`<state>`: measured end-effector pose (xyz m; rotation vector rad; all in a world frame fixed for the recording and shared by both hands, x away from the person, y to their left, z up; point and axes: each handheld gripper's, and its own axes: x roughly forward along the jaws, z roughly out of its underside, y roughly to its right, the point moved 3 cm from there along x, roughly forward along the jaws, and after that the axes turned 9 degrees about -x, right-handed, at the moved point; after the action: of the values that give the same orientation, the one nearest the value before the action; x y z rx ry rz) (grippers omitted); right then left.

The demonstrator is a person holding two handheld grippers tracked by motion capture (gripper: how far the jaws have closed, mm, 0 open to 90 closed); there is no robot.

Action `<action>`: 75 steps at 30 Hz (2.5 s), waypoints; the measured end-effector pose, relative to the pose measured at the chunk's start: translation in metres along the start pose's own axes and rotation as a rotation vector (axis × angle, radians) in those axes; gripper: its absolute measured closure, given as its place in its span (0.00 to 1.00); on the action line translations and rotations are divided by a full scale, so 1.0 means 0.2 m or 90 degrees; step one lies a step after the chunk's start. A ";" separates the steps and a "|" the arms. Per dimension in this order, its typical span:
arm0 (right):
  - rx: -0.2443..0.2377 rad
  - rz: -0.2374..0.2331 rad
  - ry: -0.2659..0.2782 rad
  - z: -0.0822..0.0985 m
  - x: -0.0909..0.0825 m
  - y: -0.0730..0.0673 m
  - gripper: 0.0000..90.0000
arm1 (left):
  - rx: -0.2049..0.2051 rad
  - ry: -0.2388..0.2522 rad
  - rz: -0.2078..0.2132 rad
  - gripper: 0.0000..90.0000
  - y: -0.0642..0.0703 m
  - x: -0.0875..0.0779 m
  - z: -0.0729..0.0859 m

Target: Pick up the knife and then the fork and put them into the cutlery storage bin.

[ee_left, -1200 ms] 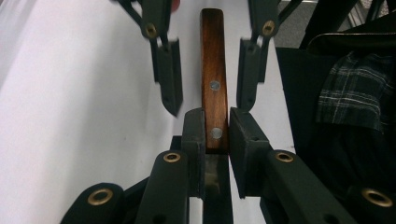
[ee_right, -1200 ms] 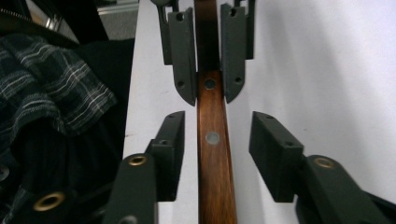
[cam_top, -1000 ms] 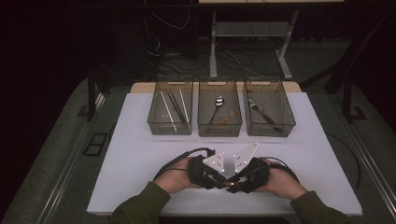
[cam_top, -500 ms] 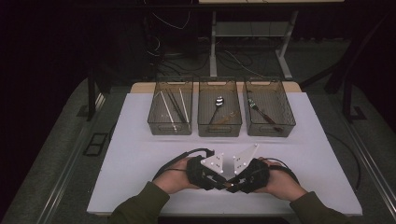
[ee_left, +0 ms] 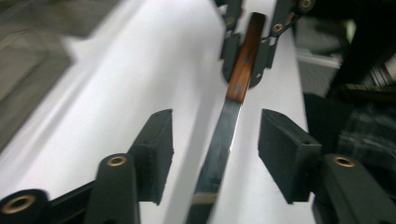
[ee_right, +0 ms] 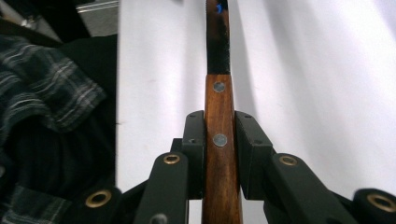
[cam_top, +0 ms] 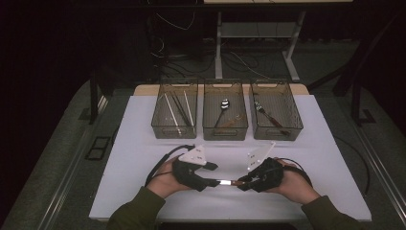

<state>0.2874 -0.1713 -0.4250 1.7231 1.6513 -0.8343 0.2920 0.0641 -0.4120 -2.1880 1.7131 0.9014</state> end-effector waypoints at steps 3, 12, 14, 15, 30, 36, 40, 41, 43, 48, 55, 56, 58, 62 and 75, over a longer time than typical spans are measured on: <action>0.032 0.026 0.001 0.03 -0.03 0.03 0.84 | -0.049 0.034 -0.048 0.36 -0.05 -0.07 0.07; 0.107 0.087 0.024 0.13 -0.13 0.12 0.84 | -0.116 0.061 -0.148 0.16 -0.09 -0.12 0.24; 0.114 0.099 0.027 0.14 -0.15 0.14 0.84 | -0.127 0.056 -0.165 0.14 -0.09 -0.12 0.27; 0.124 0.105 0.032 0.15 -0.16 0.15 0.84 | -0.130 0.055 -0.172 0.11 -0.09 -0.12 0.28; 0.193 0.191 0.091 0.22 -0.36 0.24 0.84 | -0.140 0.056 -0.195 0.00 -0.10 -0.12 0.33; 0.234 0.221 0.118 0.25 -0.46 0.29 0.84 | -0.138 0.050 -0.194 0.00 -0.10 -0.12 0.34; 0.250 0.249 0.138 0.27 -0.54 0.32 0.84 | -0.137 0.048 -0.192 0.00 -0.10 -0.11 0.34; 0.254 0.258 0.144 0.28 -0.56 0.33 0.84 | -0.137 0.047 -0.192 0.00 -0.10 -0.11 0.34; 0.263 0.274 0.151 0.28 -0.61 0.35 0.84 | -0.138 0.047 -0.192 0.00 -0.10 -0.11 0.34; 0.291 0.328 0.150 0.31 -0.69 0.42 0.84 | -0.141 0.049 -0.194 0.00 -0.10 -0.11 0.34; 0.338 0.363 0.140 0.36 -0.71 0.55 0.84 | -0.140 0.053 -0.192 0.00 -0.10 -0.11 0.34; 0.344 0.364 0.139 0.37 -0.70 0.56 0.84 | -0.139 0.052 -0.192 0.00 -0.10 -0.11 0.34; 0.358 0.372 0.132 0.38 -0.70 0.60 0.84 | -0.137 0.051 -0.193 0.00 -0.10 -0.12 0.34; 0.384 0.379 0.124 0.41 -0.68 0.66 0.84 | -0.137 0.053 -0.195 0.00 -0.10 -0.12 0.33; 0.465 0.420 0.041 0.47 -0.60 0.87 0.84 | -0.140 0.055 -0.192 0.00 -0.10 -0.11 0.34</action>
<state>0.4559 -0.3272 -0.3882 2.5886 0.7072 -1.1103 0.2864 0.1234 -0.4560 -2.5730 1.3166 0.9654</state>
